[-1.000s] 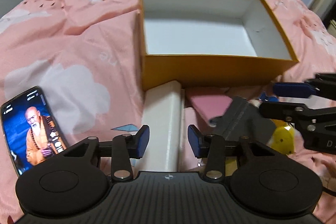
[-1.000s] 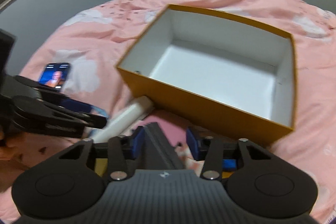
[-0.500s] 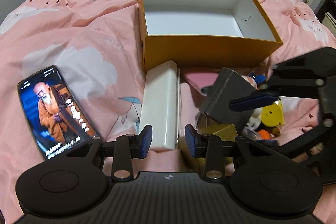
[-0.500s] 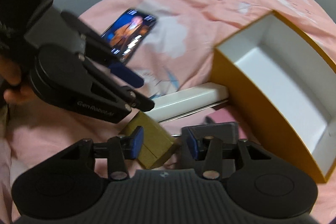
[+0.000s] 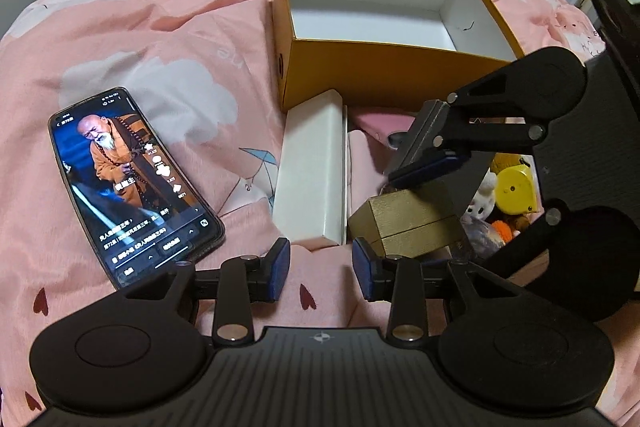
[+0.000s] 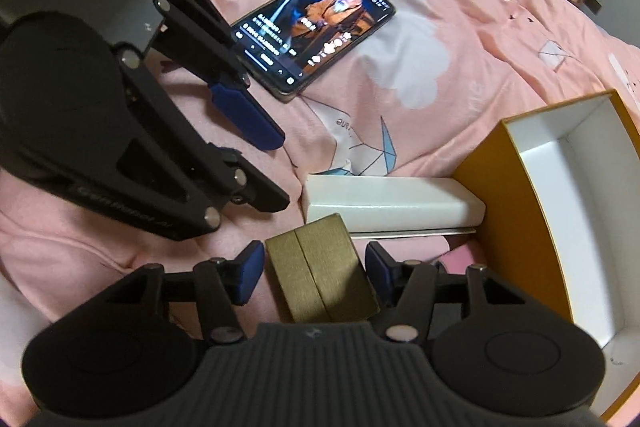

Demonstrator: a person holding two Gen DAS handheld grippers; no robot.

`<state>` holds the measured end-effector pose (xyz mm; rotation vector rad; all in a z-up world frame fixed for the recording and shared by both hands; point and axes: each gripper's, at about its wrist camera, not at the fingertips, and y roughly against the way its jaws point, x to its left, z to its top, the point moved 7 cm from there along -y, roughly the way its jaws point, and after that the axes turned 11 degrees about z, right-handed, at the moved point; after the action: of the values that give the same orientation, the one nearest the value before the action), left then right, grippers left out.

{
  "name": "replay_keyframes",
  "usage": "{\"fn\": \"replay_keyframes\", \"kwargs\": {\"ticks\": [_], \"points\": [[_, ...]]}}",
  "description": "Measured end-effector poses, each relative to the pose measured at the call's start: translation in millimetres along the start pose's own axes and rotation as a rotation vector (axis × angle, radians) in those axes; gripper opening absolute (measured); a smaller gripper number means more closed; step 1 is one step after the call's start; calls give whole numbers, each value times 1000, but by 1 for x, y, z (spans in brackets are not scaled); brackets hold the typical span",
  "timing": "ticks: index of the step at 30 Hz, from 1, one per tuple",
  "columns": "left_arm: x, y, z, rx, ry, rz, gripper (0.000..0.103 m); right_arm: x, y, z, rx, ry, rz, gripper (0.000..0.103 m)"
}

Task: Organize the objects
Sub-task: 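Grasp the white cylindrical case with the left tool while the right tool grasps the small gold box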

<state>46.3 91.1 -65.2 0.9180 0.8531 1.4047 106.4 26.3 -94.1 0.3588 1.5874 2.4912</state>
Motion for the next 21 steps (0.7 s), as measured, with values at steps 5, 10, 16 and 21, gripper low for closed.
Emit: {"fn": "replay_keyframes", "kwargs": {"ticks": [5,10,16,21], "points": [[3,-4,-1,-1,13,-8,42,-2,0,0,3,4,3,54],[7,-9,3,-4,37,-21,43,-11,19,-4,-55,-84,14,51],[9,-17,22,-17,33,-17,43,-39,65,-6,-214,-232,-10,50],[-3,-35,42,-21,-13,21,45,-73,107,-11,-356,-375,-83,50]]}}
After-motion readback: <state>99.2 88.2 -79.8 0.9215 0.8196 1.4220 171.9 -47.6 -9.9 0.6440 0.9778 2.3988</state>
